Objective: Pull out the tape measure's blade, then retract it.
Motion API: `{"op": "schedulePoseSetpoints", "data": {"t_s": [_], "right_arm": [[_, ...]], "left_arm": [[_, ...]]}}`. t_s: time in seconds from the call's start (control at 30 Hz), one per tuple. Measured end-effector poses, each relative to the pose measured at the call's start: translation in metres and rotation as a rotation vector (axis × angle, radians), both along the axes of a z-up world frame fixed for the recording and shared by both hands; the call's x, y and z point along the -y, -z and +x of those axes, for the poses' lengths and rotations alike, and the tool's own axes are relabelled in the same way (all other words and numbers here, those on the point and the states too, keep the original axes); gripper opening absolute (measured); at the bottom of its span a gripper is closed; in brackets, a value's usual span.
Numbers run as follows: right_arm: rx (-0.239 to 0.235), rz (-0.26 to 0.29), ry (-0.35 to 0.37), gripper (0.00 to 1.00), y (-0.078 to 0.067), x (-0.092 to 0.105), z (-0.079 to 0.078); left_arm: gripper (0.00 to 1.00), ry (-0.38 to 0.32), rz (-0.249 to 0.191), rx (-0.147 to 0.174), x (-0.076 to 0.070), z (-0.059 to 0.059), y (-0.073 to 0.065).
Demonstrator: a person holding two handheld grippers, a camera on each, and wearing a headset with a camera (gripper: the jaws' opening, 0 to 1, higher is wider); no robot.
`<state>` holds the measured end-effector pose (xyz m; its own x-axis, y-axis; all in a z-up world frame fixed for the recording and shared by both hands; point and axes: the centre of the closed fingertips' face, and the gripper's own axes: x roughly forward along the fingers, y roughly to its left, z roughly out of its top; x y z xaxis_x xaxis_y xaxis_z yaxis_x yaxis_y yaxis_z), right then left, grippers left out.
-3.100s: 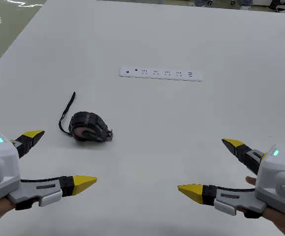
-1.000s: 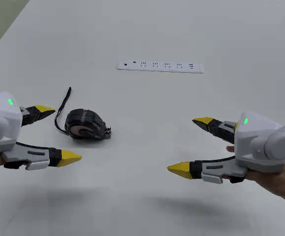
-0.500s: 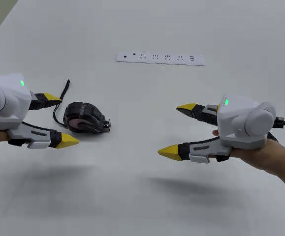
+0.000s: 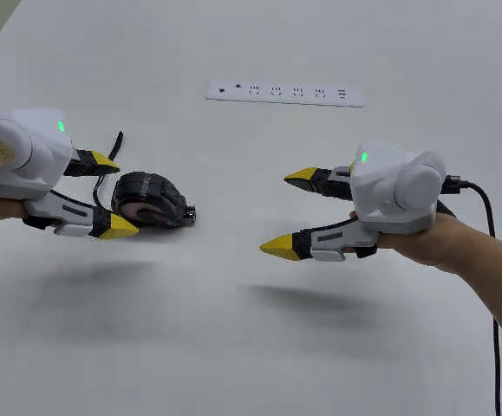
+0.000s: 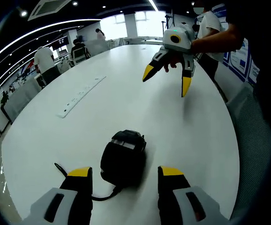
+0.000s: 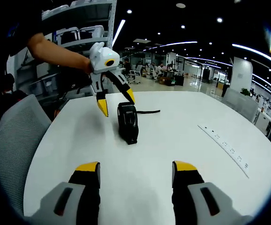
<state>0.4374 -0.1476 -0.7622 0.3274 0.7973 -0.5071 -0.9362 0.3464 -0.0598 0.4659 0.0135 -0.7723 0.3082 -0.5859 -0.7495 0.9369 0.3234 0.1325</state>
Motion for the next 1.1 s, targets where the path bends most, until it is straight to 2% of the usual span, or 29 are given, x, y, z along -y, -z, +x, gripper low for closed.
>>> {"op": "schedulePoseSetpoints", "data": {"t_s": [0.17,0.43,0.6,0.8,0.87,1.1], "right_arm": [[0.004,-0.002,-0.026,0.58,0.002,-0.010,0.005],[-0.004,-0.015,-0.078,0.53,0.011,-0.028,0.010],[-0.021,-0.017,-0.104,0.49,0.018,-0.038,0.012],[-0.022,-0.024,-0.133,0.43,0.024,-0.051,0.017],[-0.022,-0.026,-0.139,0.42,0.025,-0.056,0.019],[-0.028,-0.030,-0.149,0.37,0.031,-0.066,0.027]], "left_arm": [[0.50,0.034,0.036,-0.009,0.000,0.004,0.006],[0.44,0.084,0.065,-0.028,0.004,0.010,0.014],[0.41,0.114,0.084,-0.043,0.004,0.009,0.017],[0.33,0.148,0.098,-0.053,0.005,0.007,0.020],[0.31,0.153,0.103,-0.048,0.005,0.009,0.020],[0.30,0.157,0.093,-0.059,0.005,0.009,0.021]]}}
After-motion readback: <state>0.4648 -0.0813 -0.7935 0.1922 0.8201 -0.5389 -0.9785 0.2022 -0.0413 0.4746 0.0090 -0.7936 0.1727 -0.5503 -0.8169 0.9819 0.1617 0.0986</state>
